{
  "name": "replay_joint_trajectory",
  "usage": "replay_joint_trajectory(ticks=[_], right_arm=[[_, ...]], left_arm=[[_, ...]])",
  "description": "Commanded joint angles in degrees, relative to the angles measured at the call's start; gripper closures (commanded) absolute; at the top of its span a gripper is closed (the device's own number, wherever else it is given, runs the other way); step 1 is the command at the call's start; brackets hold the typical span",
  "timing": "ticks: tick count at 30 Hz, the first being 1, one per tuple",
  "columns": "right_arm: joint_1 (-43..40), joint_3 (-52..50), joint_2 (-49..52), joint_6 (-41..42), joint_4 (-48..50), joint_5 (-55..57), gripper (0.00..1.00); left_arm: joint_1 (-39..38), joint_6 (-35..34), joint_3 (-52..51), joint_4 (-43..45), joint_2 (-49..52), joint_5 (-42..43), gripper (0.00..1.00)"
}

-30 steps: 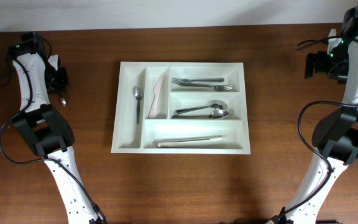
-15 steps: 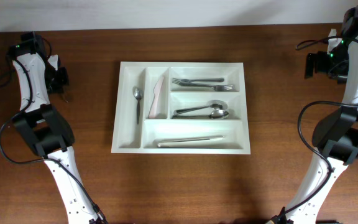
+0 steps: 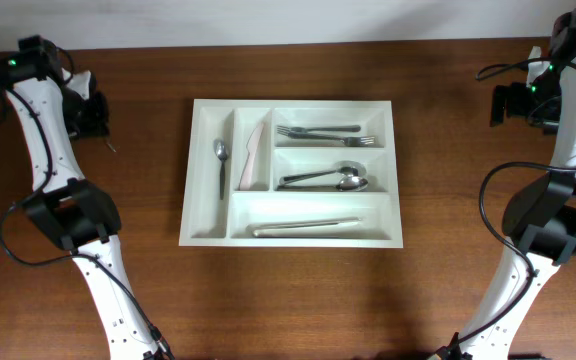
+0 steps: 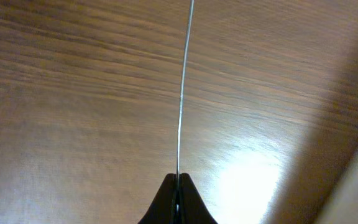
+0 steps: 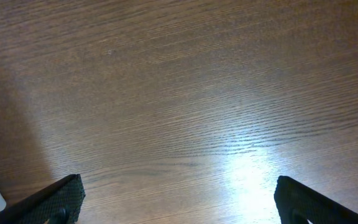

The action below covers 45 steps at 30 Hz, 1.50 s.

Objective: Pack container
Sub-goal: 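Lift the spoon into the tray's narrow left compartment and release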

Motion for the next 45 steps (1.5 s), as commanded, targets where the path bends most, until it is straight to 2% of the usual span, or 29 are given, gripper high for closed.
replay_joint_trajectory(ticks=[1, 3, 13, 19, 22, 25, 28, 32, 36, 45], right_arm=[[-0.1, -0.2, -0.2, -0.4, 0.0, -0.3, 0.01], [-0.1, -0.2, -0.2, -0.4, 0.0, -0.3, 0.01], [-0.1, -0.2, -0.2, -0.3, 0.0, -0.3, 0.01], [-0.1, -0.2, -0.2, -0.4, 0.0, -0.3, 0.01], [-0.1, -0.2, -0.2, -0.4, 0.0, -0.3, 0.01], [-0.1, -0.2, -0.2, -0.4, 0.0, -0.3, 0.01], [-0.1, -0.2, -0.2, -0.4, 0.0, -0.3, 0.01], [-0.1, -0.2, -0.2, -0.4, 0.0, -0.3, 0.01], [-0.1, -0.2, -0.2, -0.4, 0.0, -0.3, 0.01], [-0.1, -0.2, -0.2, -0.4, 0.0, -0.3, 0.01]], left_arm=[[-1.4, 0.9, 5.7, -1.4, -1.0, 6.2, 0.98], [-3.4, 0.9, 6.3, -1.4, -2.6, 8.8, 0.98], [-15.0, 0.9, 6.3, -1.4, -6.0, 8.5, 0.98], [-19.6, 0.9, 3.4, -1.4, -11.6, -0.1, 0.98], [-20.8, 0.9, -3.6, -1.4, -16.1, -1.9, 0.98], [-22.0, 0.6, -19.4, -1.4, -22.5, -4.5, 0.98], [-22.3, 0.4, -29.9, -1.4, -25.3, -5.0, 0.98], [-22.5, -1.2, -38.2, -1.4, -25.9, -4.3, 0.98], [-22.7, -1.3, -43.8, 1.5, -25.9, -4.1, 0.98], [-23.7, -1.3, -44.2, 4.2, -25.9, -3.7, 0.98]])
